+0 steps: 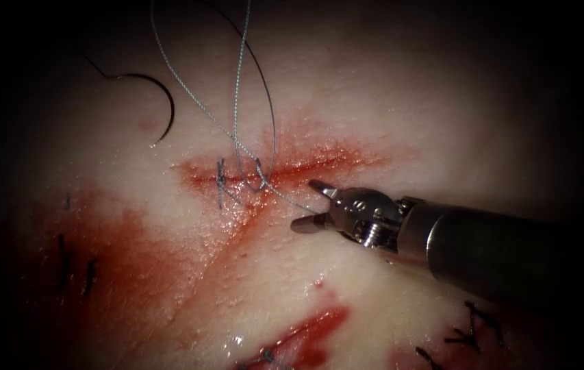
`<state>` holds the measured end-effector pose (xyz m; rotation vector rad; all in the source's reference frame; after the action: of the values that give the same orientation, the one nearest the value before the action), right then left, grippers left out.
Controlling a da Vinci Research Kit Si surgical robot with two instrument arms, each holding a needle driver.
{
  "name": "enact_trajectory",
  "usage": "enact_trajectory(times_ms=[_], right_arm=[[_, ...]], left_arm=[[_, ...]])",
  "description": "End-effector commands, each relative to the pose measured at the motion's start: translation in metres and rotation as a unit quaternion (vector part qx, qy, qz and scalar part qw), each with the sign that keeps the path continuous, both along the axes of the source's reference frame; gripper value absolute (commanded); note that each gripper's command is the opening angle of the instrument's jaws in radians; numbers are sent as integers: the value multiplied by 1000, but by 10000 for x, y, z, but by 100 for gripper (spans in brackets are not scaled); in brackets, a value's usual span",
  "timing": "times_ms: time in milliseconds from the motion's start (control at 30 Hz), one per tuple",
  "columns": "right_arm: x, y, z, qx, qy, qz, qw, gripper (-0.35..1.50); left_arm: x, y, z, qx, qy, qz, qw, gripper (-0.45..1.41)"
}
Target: Wound Closure
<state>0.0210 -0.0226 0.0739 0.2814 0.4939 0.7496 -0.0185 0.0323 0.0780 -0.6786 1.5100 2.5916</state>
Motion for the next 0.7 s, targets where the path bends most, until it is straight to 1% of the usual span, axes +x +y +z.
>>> enact_trajectory(times_ms=[33, 200, 267, 300, 333, 400, 433, 500, 700], right_arm=[[8, 2, 10, 4, -3, 0, 1000, 110], [4, 3, 19, 16, -13, 2, 1000, 110], [3, 2, 20, 21, -15, 4, 1000, 106], [3, 0, 20, 24, -19, 4, 1000, 101], [3, -2, 18, 25, -25, 5, 999, 71], [2, -8, 14, 26, -31, -1, 999, -25], [1, -10, 11, 27, -33, -5, 999, -35], [1, -6, -3, 9, -12, -11, 1000, -35], [7, 8, -31, -36, 34, -9, 999, -35]], left_arm=[[-4, 11, 1, -2, 0, 0, 1000, -45], [-5, 10, 1, -1, 1, 2, 1000, -45], [-5, 9, 1, -1, 2, 2, 1000, -45], [-5, 9, 1, -1, 2, 2, 1000, -45], [-5, 9, 1, -1, 2, 3, 1000, -45], [-5, 9, 1, -1, 2, 3, 1000, -45], [-5, 9, 1, -1, 2, 3, 1000, -45], [-5, 9, 1, -1, 2, 3, 1000, -45], [-7, 12, 2, -2, 1, 3, 1000, -45]])
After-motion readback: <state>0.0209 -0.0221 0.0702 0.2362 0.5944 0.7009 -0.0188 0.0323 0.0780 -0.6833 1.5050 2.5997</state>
